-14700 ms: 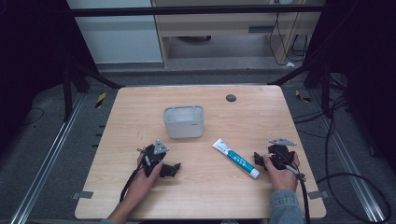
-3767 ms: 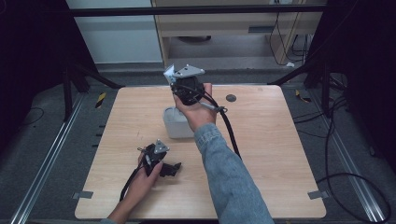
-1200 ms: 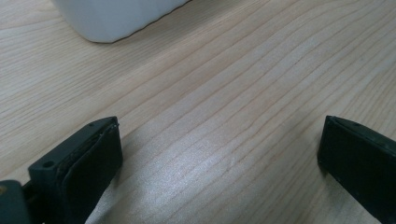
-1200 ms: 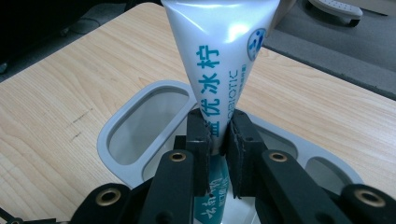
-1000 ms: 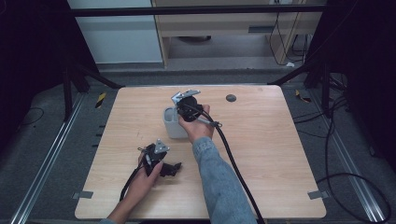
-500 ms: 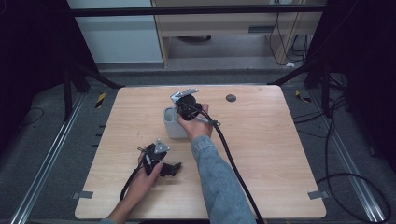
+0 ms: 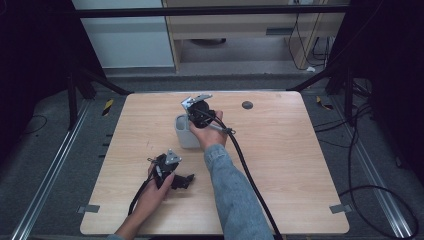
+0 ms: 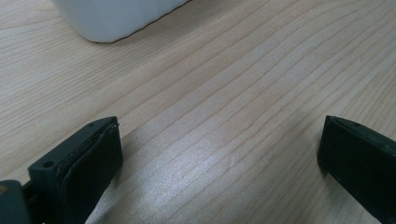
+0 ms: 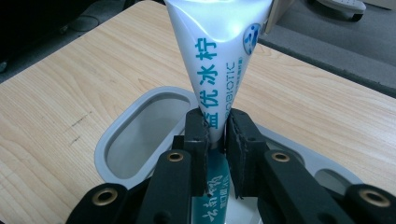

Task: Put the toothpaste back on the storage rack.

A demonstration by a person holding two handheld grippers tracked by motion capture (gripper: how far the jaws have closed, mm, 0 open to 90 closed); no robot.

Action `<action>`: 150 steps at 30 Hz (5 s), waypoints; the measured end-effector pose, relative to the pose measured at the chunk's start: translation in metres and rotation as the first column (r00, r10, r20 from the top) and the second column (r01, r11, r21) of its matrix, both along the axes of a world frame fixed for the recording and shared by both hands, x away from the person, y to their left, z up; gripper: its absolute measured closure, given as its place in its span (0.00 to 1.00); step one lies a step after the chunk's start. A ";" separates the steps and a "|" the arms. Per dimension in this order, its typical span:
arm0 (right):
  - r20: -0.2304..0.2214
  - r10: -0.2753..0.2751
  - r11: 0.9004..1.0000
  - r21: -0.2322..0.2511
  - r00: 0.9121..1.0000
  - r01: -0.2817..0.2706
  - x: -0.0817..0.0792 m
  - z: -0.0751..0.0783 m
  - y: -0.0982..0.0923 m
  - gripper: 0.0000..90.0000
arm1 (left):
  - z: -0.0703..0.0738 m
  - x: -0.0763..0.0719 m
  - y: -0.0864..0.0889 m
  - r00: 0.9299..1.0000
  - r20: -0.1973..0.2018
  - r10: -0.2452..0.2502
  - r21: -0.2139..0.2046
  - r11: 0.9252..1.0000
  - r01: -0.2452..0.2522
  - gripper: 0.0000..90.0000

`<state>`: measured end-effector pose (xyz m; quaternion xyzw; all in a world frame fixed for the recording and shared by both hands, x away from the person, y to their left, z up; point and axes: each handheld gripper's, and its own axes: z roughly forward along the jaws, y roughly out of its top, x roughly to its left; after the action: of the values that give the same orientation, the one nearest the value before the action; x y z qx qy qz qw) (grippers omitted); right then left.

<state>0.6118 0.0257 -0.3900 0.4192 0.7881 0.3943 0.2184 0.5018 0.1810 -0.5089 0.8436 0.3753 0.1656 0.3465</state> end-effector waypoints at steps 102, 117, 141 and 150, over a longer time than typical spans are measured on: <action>0.048 -0.097 0.995 0.015 0.994 0.096 -0.051 0.029 -0.128 0.09 | 0.000 0.000 0.000 1.000 0.002 0.000 -0.002 1.000 0.000 0.00; 0.059 -0.143 0.987 -0.068 0.988 0.146 -0.050 0.009 -0.164 0.11 | 0.000 0.001 0.000 1.000 0.001 -0.003 -0.002 1.000 0.003 0.00; -0.008 -0.267 0.961 -0.079 0.964 0.266 -0.071 -0.048 -0.244 0.12 | 0.000 0.001 0.000 1.000 0.001 -0.008 0.004 1.000 0.008 0.00; -0.038 -0.298 0.952 -0.086 0.954 0.294 -0.075 -0.068 -0.258 0.12 | 0.000 0.001 0.000 1.000 -0.001 -0.006 0.002 1.000 0.006 0.00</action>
<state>0.5369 -0.2323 -0.4579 0.5334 0.7368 0.3146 0.2713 0.5024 0.1809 -0.5089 0.8451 0.3728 0.1648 0.3460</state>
